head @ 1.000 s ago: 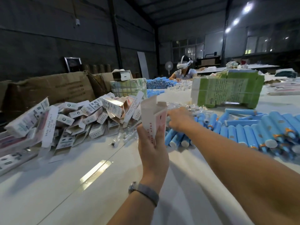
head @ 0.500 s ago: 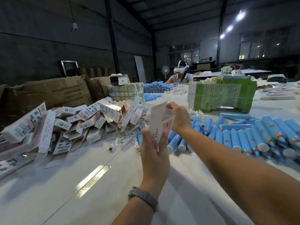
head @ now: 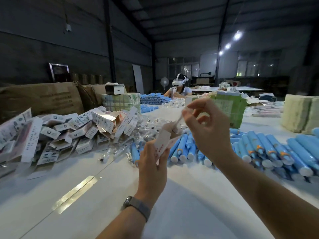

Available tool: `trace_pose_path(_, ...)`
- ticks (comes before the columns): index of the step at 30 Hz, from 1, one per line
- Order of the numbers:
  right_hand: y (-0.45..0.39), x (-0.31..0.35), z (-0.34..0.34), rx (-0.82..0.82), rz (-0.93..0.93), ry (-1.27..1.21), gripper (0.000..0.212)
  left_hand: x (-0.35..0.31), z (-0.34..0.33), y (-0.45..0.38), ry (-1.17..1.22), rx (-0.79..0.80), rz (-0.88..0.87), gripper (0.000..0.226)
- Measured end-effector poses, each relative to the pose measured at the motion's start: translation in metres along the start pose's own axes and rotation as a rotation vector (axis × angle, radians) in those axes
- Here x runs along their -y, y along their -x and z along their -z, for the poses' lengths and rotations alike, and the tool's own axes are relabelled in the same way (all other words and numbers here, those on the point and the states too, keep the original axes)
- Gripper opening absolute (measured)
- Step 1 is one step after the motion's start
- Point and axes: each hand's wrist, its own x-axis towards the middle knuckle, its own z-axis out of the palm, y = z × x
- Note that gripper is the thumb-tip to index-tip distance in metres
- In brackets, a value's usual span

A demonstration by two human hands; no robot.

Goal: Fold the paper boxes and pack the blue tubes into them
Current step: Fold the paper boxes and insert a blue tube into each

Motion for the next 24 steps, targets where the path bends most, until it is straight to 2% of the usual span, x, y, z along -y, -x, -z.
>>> trace_pose_path(3,0.009,-0.008,0.001,0.076,0.092,0.165,0.007,-0.001,0.0,0.0,0.011,0.012,-0.009,0.013)
trace_pose_path(7,0.01,-0.013,0.003,0.088,0.105,0.225,0.006,-0.005,0.001,0.0,0.049,0.015,-0.01,0.017)
trace_pose_path(10,0.015,-0.016,0.004,0.22,0.172,0.368,0.008,-0.008,-0.001,0.002,0.091,0.014,-0.002,0.02)
trace_pose_path(12,0.023,-0.018,0.008,0.295,0.206,0.466,0.013,-0.011,-0.002,0.004,0.109,0.035,0.001,0.029)
trace_pose_path(14,0.027,-0.017,0.013,0.358,0.202,0.514,0.026,-0.012,-0.003,0.005,0.142,0.058,0.011,0.033)
trace_pose_path(18,0.024,-0.012,0.016,0.503,0.077,0.438,0.044,-0.014,-0.005,0.006,0.276,0.135,0.019,0.032)
trace_pose_path(21,0.021,-0.013,0.015,0.535,0.023,0.262,0.025,-0.018,-0.004,0.006,0.368,0.177,-0.002,0.018)
trace_pose_path(24,0.024,-0.014,0.013,0.464,0.009,0.101,0.021,-0.021,-0.004,0.007,0.419,0.197,0.016,0.026)
